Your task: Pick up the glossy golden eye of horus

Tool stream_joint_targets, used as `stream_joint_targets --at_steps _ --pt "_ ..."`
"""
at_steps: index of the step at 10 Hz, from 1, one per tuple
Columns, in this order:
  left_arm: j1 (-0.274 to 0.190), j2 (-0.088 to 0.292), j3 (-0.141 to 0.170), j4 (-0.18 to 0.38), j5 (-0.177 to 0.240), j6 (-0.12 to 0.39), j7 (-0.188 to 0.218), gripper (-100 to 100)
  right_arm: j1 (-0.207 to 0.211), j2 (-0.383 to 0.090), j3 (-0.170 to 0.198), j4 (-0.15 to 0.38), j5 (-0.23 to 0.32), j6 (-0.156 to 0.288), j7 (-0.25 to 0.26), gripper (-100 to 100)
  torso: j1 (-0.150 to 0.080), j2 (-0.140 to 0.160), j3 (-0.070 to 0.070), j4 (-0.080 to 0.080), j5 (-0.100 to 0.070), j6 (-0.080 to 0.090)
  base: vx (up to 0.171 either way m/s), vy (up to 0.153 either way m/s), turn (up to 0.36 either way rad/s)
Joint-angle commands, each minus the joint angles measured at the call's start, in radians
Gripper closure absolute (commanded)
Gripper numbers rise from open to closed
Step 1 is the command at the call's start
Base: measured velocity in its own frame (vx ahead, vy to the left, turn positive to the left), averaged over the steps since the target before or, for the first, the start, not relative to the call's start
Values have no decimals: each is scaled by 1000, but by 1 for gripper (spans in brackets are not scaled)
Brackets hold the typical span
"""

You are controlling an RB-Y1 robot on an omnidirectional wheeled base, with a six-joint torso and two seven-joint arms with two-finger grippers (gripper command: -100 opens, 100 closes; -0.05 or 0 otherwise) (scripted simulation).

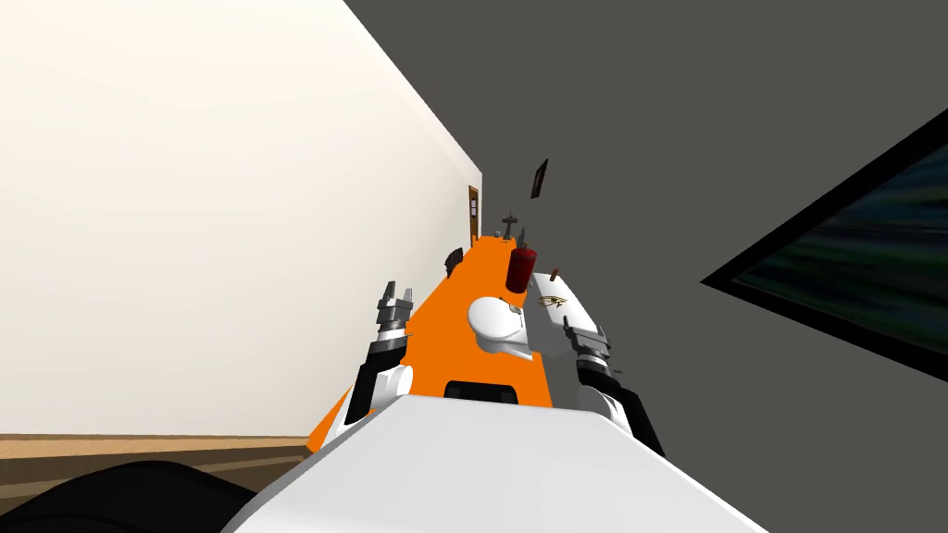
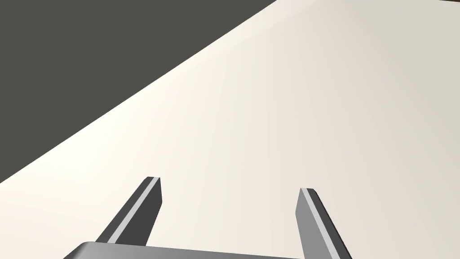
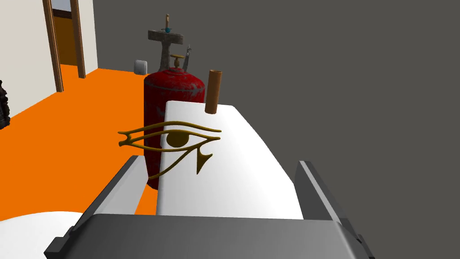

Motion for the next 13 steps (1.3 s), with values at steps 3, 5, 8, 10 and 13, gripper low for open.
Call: stream_joint_targets --at_steps 3,5,8,10,13 --pt "0 0 0 0 0 0 0 0 -26 -5 -14 42 -101 20 -98 -100 0 0 0 0 0 0 -26 -8 136" --pt "0 0 0 0 0 0 0 0 -41 -5 -21 59 -147 32 -150 -100 -1 0 0 0 0 0 -24 -20 97" --pt "0 0 0 0 0 0 0 0 -57 -6 -30 76 -201 43 -197 -100 -2 -1 0 0 0 0 -16 -27 96" --pt "0 0 0 0 0 0 0 0 -92 -5 -48 106 -273 66 -262 -100 -2 -1 0 0 0 0 -23 -41 163" --pt "0 0 0 0 0 0 0 0 -129 -2 -66 133 -354 88 -344 -100 -3 -1 -1 0 -1 0 -11 -55 115"
